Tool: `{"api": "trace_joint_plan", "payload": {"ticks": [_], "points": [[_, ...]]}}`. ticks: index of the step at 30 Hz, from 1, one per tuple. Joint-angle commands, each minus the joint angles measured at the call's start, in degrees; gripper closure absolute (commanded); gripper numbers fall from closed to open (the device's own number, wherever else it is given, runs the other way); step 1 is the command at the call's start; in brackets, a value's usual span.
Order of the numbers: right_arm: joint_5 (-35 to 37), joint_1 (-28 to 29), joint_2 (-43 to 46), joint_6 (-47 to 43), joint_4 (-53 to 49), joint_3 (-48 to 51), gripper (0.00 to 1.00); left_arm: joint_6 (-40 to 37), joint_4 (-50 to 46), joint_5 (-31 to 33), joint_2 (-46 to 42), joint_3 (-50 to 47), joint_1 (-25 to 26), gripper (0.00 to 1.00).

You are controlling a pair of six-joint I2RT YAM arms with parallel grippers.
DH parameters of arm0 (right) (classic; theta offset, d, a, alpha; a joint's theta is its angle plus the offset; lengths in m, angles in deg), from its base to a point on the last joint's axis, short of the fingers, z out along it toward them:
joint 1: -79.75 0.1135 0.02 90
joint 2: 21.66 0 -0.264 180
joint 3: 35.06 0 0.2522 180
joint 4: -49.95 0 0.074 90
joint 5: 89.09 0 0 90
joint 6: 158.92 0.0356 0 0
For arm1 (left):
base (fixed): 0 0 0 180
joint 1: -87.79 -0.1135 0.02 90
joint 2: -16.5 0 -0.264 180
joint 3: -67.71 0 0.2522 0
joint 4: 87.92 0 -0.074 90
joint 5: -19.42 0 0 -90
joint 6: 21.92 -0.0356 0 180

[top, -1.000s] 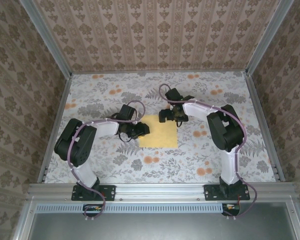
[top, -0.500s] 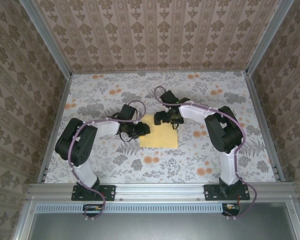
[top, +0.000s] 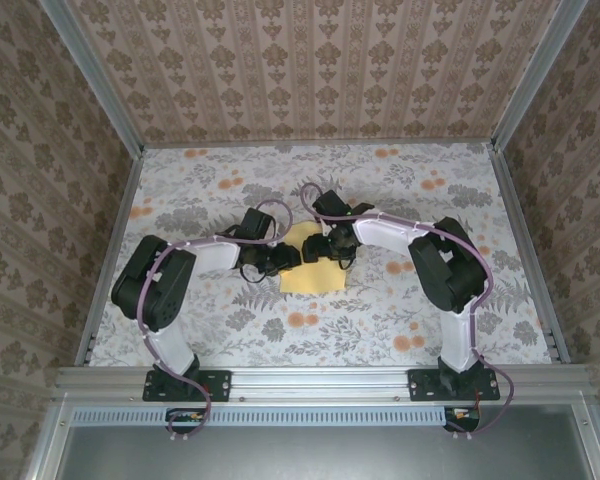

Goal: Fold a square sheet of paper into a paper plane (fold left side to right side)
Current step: Pick up the square sheet of paper from the center of the table.

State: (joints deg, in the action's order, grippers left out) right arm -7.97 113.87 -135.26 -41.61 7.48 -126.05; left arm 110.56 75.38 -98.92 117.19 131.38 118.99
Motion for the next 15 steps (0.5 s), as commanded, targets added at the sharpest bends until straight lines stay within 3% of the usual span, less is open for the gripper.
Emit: {"api": "trace_joint_plan", "payload": {"ticks": [1, 10, 15], "points": [[-2.4, 0.0, 1.8, 0.5, -1.8, 0.0, 0.27, 0.6, 0.1, 0.1, 0.6, -0.2, 0.4, 0.63], [-5.9, -0.8, 3.6, -0.7, -0.5, 0.1, 0.52, -1.5, 0.3, 0.0, -3.6, -0.4, -0.6, 0.54], [-10.4, -2.5, 7.5, -2.7, 2.6, 2.3, 0.59, -4.3, 0.9, -1.0, -9.3, -2.1, -3.7, 0.46]]}}
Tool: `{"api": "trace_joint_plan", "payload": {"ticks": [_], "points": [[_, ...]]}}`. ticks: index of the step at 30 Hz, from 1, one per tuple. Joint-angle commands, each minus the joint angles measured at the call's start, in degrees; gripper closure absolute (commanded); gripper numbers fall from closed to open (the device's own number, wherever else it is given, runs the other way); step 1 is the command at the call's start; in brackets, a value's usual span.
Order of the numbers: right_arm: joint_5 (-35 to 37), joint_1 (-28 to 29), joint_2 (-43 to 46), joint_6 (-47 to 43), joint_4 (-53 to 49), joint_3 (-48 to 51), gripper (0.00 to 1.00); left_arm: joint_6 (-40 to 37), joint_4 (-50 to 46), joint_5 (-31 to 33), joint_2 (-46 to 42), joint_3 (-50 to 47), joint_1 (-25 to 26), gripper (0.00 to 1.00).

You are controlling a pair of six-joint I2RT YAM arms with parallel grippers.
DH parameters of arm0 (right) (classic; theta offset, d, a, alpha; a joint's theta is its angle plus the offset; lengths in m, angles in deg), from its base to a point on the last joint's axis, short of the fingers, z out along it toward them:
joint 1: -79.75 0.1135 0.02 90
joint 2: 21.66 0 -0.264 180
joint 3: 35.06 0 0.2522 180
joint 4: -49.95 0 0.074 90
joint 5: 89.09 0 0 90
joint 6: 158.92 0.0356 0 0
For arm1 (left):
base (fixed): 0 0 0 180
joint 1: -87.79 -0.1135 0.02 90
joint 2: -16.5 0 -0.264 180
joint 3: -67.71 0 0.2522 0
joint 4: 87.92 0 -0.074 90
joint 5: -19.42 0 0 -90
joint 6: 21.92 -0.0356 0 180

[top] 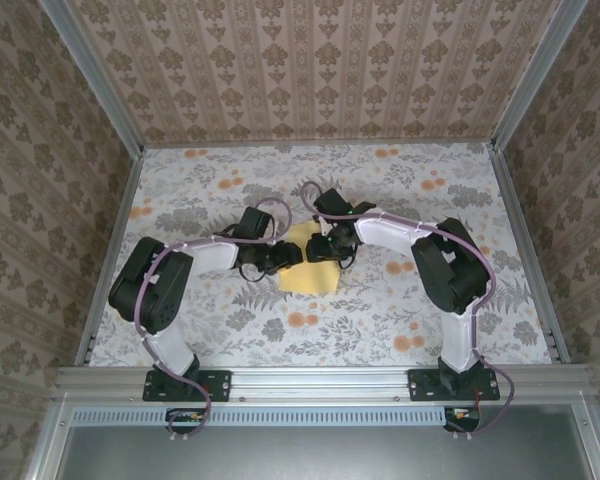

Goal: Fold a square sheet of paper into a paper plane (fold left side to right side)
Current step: Pick up the square sheet of paper from the center of the table, then place a square sheet of paper at the center of the table.

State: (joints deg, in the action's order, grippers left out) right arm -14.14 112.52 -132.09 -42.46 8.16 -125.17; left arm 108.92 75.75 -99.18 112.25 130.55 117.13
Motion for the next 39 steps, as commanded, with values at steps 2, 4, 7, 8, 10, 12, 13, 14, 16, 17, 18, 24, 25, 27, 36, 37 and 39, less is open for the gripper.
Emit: {"api": "trace_joint_plan", "payload": {"ticks": [2, 4, 7, 8, 10, 12, 13, 14, 16, 17, 18, 24, 25, 27, 36, 37, 39], "points": [[-7.2, -2.2, 6.5, -3.2, 4.1, 2.9, 0.62, -3.7, 1.8, -2.1, -7.3, -2.6, -4.5, 0.41], [-11.2, -3.9, 9.1, -4.1, 7.0, 5.0, 0.64, -4.2, 3.7, -4.2, -11.0, -4.1, -7.2, 0.35], [-17.3, -6.8, 13.6, -5.6, 11.0, 8.0, 0.66, -3.9, 8.1, -7.7, -16.6, -6.7, -11.6, 0.24], [-19.6, -7.9, 15.1, -6.0, 12.3, 8.9, 0.67, -3.7, 9.5, -9.7, -18.5, -7.6, -13.2, 0.20], [-23.9, -9.6, 17.8, -6.7, 14.0, 10.0, 0.68, -3.4, 11.9, -12.4, -21.5, -8.5, -15.8, 0.14], [-28.0, -10.9, 20.8, -7.3, 15.5, 10.5, 0.68, -2.9, 14.0, -15.4, -23.7, -8.4, -17.9, 0.11], [-29.5, -11.3, 22.0, -7.7, 15.8, 10.5, 0.68, -2.6, 14.9, -16.7, -24.4, -8.1, -18.5, 0.10], [-30.9, -11.6, 23.3, -8.1, 16.0, 10.4, 0.68, -2.5, 15.7, -18.3, -25.2, -7.6, -19.1, 0.09], [-32.8, -12.2, 25.4, -8.4, 16.0, 9.8, 0.67, -2.2, 17.3, -20.9, -26.0, -6.3, -19.5, 0.07], [-34.0, -12.5, 26.3, -8.4, 16.3, 9.4, 0.68, -2.1, 18.0, -22.3, -26.3, -5.5, -19.5, 0.07], [-35.2, -12.7, 27.1, -8.3, 16.4, 8.9, 0.67, -1.8, 18.9, -23.5, -26.5, -4.6, -19.5, 0.06], [-42.1, -12.6, 30.0, -3.9, 21.4, 5.7, 0.68, 1.4, 26.8, -30.1, -26.6, -0.8, -19.0, 0.04], [-42.9, -12.6, 30.3, -2.9, 22.6, 5.3, 0.68, 1.6, 27.6, -30.7, -26.5, -0.3, -18.7, 0.03], [-44.7, -12.0, 30.4, -0.7, 25.3, 4.5, 0.68, 1.3, 28.0, -31.9, -26.2, 1.3, -17.7, 0.03], [-46.9, -8.8, 32.8, 1.0, 27.7, 1.7, 0.68, 0.3, 29.0, -35.7, -23.9, 6.6, -11.9, 0.02], [-47.0, -8.6, 32.7, 1.5, 28.2, 1.8, 0.68, -0.1, 28.4, -35.8, -23.7, 7.0, -11.3, 0.02], [-47.4, -8.3, 32.6, 2.1, 29.1, 1.8, 0.68, -0.3, 28.1, -35.9, -23.5, 7.8, -10.3, 0.02]]}}
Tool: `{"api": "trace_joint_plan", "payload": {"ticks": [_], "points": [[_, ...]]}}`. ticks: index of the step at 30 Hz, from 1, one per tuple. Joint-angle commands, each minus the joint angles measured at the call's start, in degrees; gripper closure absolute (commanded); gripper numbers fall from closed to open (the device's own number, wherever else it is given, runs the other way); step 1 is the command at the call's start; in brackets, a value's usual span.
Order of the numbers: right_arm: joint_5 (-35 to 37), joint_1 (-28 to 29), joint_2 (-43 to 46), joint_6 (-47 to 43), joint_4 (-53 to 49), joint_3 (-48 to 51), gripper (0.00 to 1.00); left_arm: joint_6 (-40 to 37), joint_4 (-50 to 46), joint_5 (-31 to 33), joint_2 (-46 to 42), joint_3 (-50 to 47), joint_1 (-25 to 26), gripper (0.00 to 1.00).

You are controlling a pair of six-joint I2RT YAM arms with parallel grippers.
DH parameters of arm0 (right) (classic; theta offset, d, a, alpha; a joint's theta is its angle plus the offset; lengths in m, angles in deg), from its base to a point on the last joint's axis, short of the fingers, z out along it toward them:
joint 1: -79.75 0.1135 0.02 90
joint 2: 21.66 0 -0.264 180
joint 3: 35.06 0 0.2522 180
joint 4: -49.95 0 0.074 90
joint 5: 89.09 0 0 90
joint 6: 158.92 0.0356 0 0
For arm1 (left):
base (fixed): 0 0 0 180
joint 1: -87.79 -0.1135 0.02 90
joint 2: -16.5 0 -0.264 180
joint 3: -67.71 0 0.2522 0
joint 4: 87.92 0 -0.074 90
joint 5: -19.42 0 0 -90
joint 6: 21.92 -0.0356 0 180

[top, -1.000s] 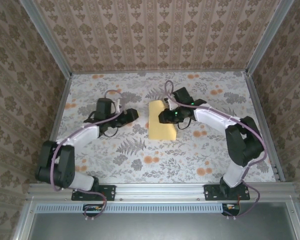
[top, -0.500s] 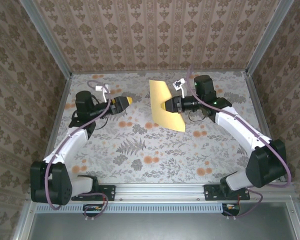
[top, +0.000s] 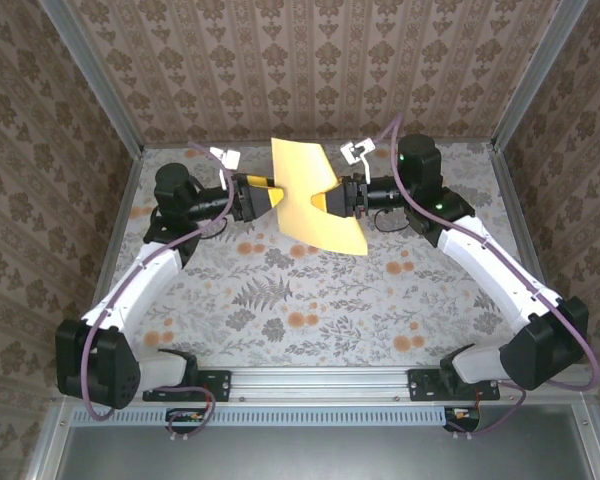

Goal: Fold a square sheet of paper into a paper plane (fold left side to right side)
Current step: Place a square sheet of paper at the center of the table.

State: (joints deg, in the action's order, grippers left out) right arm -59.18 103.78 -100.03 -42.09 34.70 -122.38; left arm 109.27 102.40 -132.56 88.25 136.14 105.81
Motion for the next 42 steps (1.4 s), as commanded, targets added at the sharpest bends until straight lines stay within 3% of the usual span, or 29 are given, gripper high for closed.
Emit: {"api": "trace_joint_plan", "payload": {"ticks": [1, 3, 5, 10, 13, 19, 28, 35, 42], "points": [[-2.3, 0.6, 0.5, 1.7, 2.4, -1.0, 0.68, -0.8, 1.4, -2.7, 0.6, 2.4, 1.3, 0.03], [-1.9, 0.6, 0.5, 1.6, 2.1, -0.8, 0.68, -0.8, 1.7, -3.0, 0.6, 2.7, 2.1, 0.07], [-0.9, 0.5, 0.6, 0.5, 0.5, -0.9, 0.67, -0.9, 1.9, -3.2, 0.5, 3.0, 2.5, 0.20], [2.6, 0.2, 1.1, -2.5, -3.7, -0.5, 0.65, -1.1, 1.3, -3.0, 0.2, 3.0, 2.8, 0.69], [3.6, -0.2, 1.1, -2.8, -4.4, -0.1, 0.64, -1.2, 1.1, -2.2, -0.2, 2.5, 2.9, 0.89], [7.4, -0.9, 1.6, -5.1, -8.3, 0.1, 0.57, -3.3, -2.2, -0.6, -0.9, 2.2, 2.9, 1.00], [17.3, -2.4, 3.5, -8.9, -15.5, 1.9, 0.37, -5.8, -9.8, 3.8, 0.1, 0.8, 2.9, 1.00], [23.6, -3.3, 3.4, -10.0, -20.2, 5.3, 0.28, -4.2, -11.4, 5.9, 3.1, -3.6, 2.9, 1.00], [29.7, -3.4, 2.4, -10.1, -23.7, 10.2, 0.21, -4.2, -19.7, 7.8, 7.9, -7.6, 3.0, 1.00]]}}
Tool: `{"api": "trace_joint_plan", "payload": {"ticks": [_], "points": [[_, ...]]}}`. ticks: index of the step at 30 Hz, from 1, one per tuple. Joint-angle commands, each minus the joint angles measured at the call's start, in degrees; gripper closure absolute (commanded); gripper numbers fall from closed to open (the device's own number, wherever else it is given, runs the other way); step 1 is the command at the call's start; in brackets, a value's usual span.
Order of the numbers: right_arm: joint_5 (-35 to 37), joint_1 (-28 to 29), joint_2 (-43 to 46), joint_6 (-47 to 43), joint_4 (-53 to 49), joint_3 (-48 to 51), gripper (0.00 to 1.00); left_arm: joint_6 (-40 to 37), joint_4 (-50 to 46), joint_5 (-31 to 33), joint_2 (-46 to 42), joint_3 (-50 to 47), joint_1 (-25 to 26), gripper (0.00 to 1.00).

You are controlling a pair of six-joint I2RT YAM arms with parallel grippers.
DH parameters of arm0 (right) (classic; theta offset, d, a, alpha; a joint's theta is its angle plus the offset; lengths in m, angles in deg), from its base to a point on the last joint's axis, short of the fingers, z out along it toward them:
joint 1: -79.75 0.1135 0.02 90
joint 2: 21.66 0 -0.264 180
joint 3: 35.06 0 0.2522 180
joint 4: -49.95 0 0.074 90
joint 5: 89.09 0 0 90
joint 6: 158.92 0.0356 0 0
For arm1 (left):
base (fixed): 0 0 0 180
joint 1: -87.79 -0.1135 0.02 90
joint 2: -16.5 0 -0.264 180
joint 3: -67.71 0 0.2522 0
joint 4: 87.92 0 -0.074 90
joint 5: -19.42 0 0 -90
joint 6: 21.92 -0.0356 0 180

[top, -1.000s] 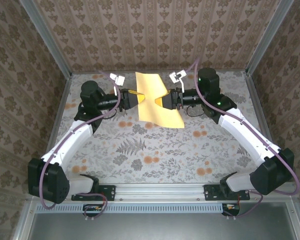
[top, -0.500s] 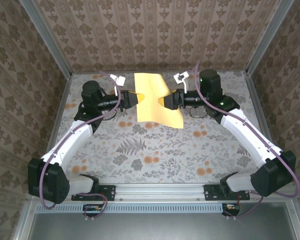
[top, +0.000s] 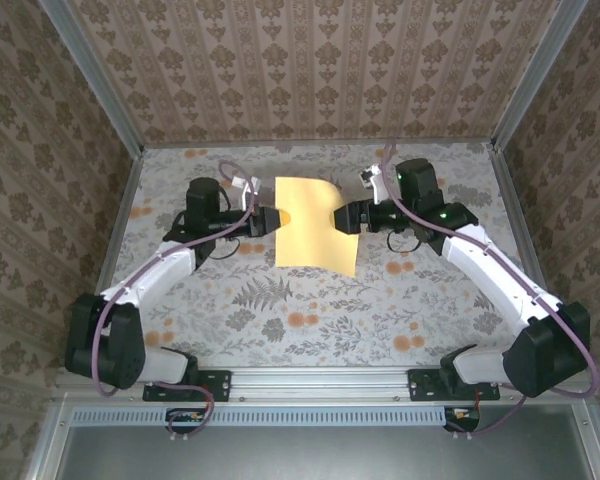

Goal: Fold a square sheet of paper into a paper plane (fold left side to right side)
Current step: Place a square sheet of paper at the center of the table.

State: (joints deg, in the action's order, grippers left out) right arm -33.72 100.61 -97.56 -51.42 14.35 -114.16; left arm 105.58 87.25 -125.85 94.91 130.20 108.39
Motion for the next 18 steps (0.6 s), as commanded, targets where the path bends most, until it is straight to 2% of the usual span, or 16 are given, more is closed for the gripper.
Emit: {"api": "trace_joint_plan", "payload": {"ticks": [1, 10, 14, 18], "points": [[4.8, -0.3, -0.3, -0.5, -3.4, 2.9, 0.21, -0.1, -4.4, 1.4, 1.7, -2.8, 0.4, 1.00], [8.3, -0.2, -3.4, 4.5, 0.5, 11.7, 0.23, 1.3, -3.8, 6.4, 8.8, -8.5, 1.4, 1.00], [9.0, 0.2, -7.1, 8.3, 3.4, 14.0, 0.34, -3.1, -10.5, 9.1, 13.6, -6.6, 1.4, 1.00], [8.9, 1.7, -11.0, 11.7, 7.2, 15.7, 0.50, -3.5, -11.5, 9.6, 15.1, -5.7, 1.4, 1.00]]}}
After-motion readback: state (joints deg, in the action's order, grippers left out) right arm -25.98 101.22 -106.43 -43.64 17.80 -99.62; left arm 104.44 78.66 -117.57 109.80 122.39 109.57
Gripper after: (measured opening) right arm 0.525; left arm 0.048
